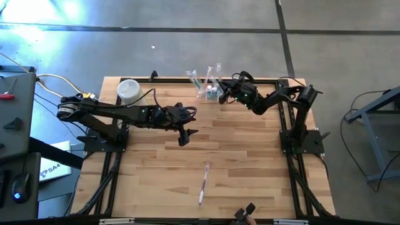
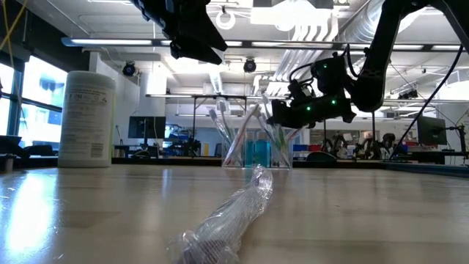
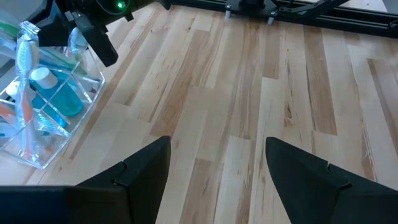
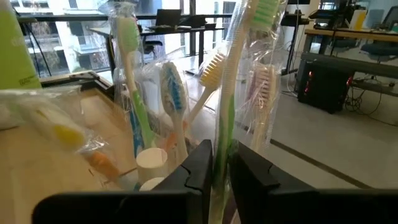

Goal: Pick & Place toothbrushing station
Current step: Put the green toothbrush into the transparent organizer

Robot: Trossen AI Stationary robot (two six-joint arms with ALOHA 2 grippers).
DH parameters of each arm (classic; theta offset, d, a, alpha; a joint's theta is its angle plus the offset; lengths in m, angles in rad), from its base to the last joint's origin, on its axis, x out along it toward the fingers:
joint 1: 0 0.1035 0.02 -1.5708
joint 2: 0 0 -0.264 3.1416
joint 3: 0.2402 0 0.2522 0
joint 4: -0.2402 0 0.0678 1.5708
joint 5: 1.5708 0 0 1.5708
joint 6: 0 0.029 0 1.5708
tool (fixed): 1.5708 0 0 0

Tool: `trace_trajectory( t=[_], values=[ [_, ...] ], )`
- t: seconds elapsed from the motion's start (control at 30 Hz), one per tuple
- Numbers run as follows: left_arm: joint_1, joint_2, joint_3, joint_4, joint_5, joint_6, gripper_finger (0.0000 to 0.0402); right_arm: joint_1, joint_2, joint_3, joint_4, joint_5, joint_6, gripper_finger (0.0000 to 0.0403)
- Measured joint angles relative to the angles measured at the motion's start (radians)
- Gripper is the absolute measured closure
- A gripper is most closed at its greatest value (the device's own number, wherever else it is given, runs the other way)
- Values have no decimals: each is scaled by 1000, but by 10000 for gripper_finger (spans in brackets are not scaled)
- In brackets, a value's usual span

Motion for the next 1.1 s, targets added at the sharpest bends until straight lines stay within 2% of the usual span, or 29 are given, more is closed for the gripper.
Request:
trace_trajectory(
  t=[0.27,0.47,0.63,1.1],
  values=[
    [0,0,0,0,0,0,142,42,0,-1,-16,12,-110,336],
    [0,0,0,0,0,0,142,79,-6,-2,-20,154,-171,288],
    [0,0,0,0,-1,0,142,78,-60,-3,-93,186,-201,257],
    [0,0,0,0,-1,0,142,78,-263,-2,-301,211,-198,249]
  ],
)
